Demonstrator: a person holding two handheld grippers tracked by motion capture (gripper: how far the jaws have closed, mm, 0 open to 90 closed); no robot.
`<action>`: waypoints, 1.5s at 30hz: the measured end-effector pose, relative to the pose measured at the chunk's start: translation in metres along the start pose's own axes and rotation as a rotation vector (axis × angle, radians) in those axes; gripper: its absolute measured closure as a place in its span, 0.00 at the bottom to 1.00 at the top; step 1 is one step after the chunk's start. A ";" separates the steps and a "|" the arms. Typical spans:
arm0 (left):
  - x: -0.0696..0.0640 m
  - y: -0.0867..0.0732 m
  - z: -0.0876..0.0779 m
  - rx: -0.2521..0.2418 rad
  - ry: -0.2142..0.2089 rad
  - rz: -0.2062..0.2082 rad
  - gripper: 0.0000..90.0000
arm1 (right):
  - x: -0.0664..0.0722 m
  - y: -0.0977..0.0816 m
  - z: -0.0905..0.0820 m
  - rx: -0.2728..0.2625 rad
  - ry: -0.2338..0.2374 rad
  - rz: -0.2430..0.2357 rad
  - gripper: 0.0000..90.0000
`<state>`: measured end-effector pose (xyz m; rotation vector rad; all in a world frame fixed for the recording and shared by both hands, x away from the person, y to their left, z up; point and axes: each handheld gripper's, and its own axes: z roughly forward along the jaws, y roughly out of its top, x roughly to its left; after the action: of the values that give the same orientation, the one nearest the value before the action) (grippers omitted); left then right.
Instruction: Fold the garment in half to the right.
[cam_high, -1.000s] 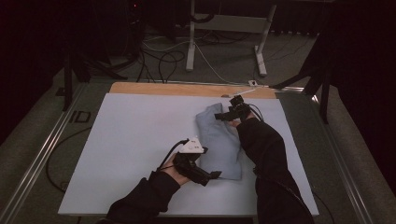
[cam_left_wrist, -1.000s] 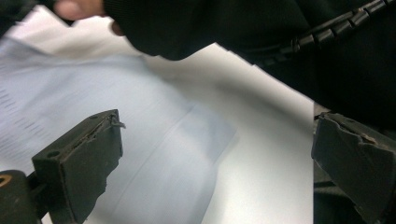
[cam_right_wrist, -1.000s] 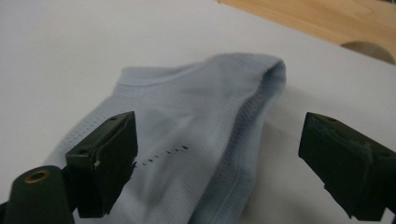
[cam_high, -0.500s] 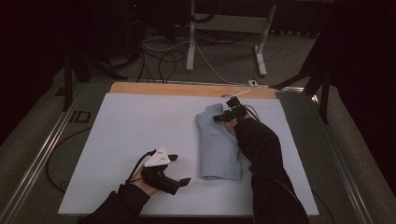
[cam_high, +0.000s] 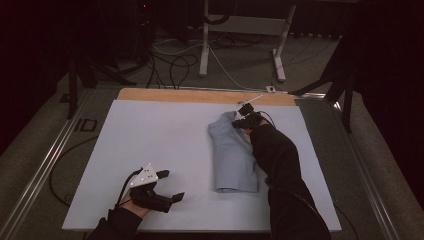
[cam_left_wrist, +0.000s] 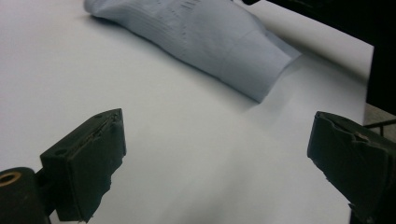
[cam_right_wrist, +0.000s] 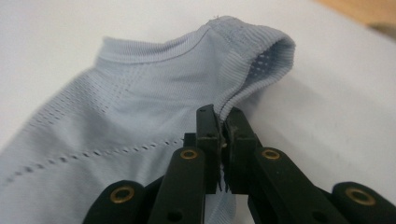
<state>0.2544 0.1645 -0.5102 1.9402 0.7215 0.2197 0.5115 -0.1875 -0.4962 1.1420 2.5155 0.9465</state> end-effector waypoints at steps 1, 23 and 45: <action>0.001 -0.001 -0.001 -0.004 0.011 0.009 0.06 | 0.000 0.000 0.000 0.000 0.000 0.000 0.97; 0.008 -0.008 -0.013 -0.056 0.161 0.081 0.06 | -0.005 0.002 0.017 -0.003 -0.029 0.041 0.96; 0.012 -0.010 -0.030 -0.070 0.198 0.056 0.06 | 0.002 0.012 -0.008 -0.042 -0.056 0.020 0.57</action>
<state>0.2469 0.1972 -0.5064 1.8904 0.7786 0.4703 0.5135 -0.1836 -0.4823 1.1661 2.4334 0.9541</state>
